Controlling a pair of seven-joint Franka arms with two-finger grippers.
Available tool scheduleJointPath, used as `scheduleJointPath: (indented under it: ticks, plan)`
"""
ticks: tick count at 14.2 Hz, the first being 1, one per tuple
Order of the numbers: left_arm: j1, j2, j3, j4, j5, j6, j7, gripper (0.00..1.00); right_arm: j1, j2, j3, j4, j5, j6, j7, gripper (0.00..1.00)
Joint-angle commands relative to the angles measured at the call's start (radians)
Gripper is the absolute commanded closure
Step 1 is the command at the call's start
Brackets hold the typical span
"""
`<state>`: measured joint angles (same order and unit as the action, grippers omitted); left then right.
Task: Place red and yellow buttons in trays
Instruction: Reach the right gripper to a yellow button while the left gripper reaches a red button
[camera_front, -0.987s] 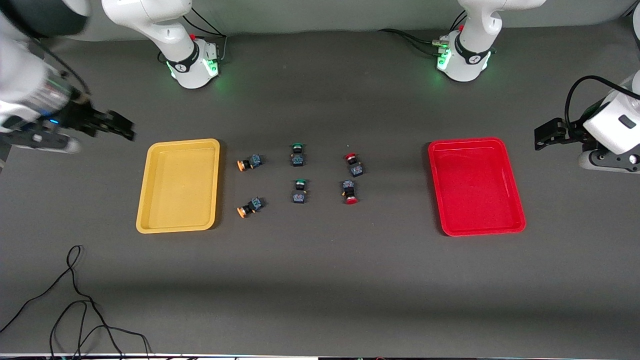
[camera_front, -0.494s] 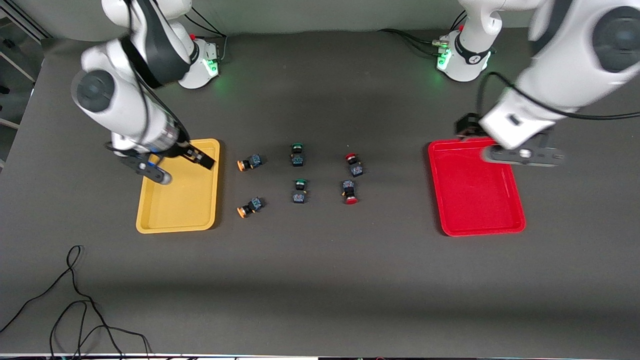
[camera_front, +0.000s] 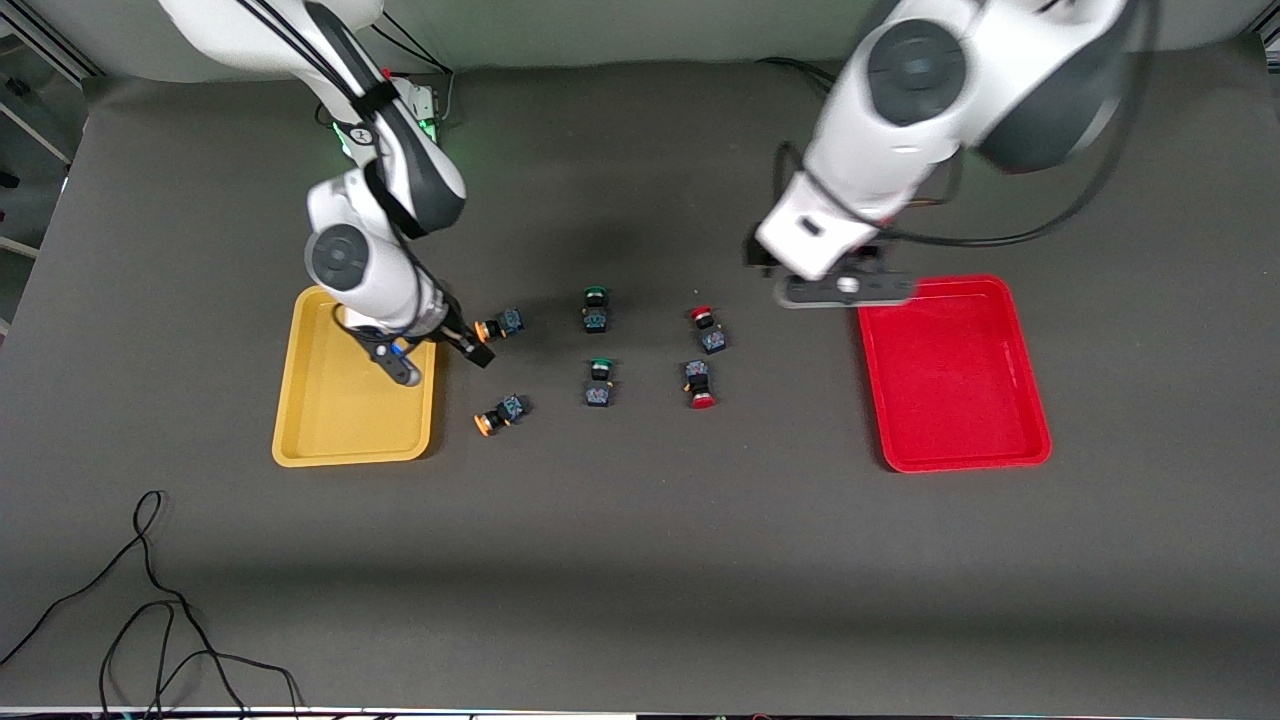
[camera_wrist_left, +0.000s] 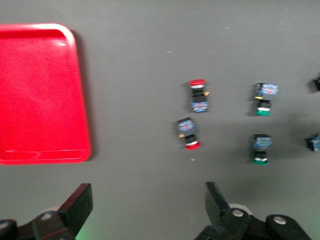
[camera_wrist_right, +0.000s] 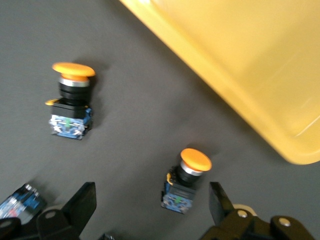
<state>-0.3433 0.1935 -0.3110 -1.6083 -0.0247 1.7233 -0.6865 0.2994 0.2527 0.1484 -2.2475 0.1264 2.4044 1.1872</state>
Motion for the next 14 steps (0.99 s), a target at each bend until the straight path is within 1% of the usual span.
scheduleJointPath:
  ticks: [1,3,4,7,9,10,11,12,13,14]
  plan:
    - [-0.06,0.05,0.012,-0.083,0.008,0.146,-0.065,0.0,0.015,0.039,0.005,-0.033,0.013,0.061,0.068,0.0]
    - [-0.088,0.087,0.013,-0.166,0.014,0.276,-0.103,0.0,0.018,0.051,0.008,-0.084,0.013,0.129,0.121,0.0]
    - [-0.106,0.118,0.013,-0.194,0.02,0.336,-0.125,0.0,0.03,0.066,0.013,-0.089,0.013,0.136,0.158,0.0]
    - [-0.14,0.223,0.013,-0.242,0.119,0.478,-0.209,0.0,0.043,0.094,0.02,-0.089,0.013,0.142,0.213,0.0]
    - [-0.148,0.292,0.013,-0.26,0.155,0.539,-0.24,0.0,0.043,0.102,0.034,-0.092,0.015,0.142,0.239,0.0]
    - [-0.148,0.317,0.016,-0.281,0.155,0.57,-0.239,0.0,0.043,0.105,0.034,-0.098,0.013,0.144,0.242,0.04]
    - [-0.145,0.325,0.019,-0.309,0.155,0.614,-0.238,0.0,0.043,0.105,0.039,-0.101,0.015,0.15,0.242,0.15]
    - [-0.143,0.331,0.021,-0.335,0.155,0.659,-0.24,0.0,0.041,0.106,0.039,-0.101,0.015,0.151,0.245,0.3]
    - [-0.141,0.343,0.021,-0.35,0.155,0.685,-0.24,0.0,0.041,0.109,0.039,-0.099,0.015,0.156,0.252,0.5]
    - [-0.143,0.36,0.027,-0.352,0.155,0.693,-0.24,0.0,0.04,0.111,0.039,-0.099,0.015,0.166,0.253,0.66]
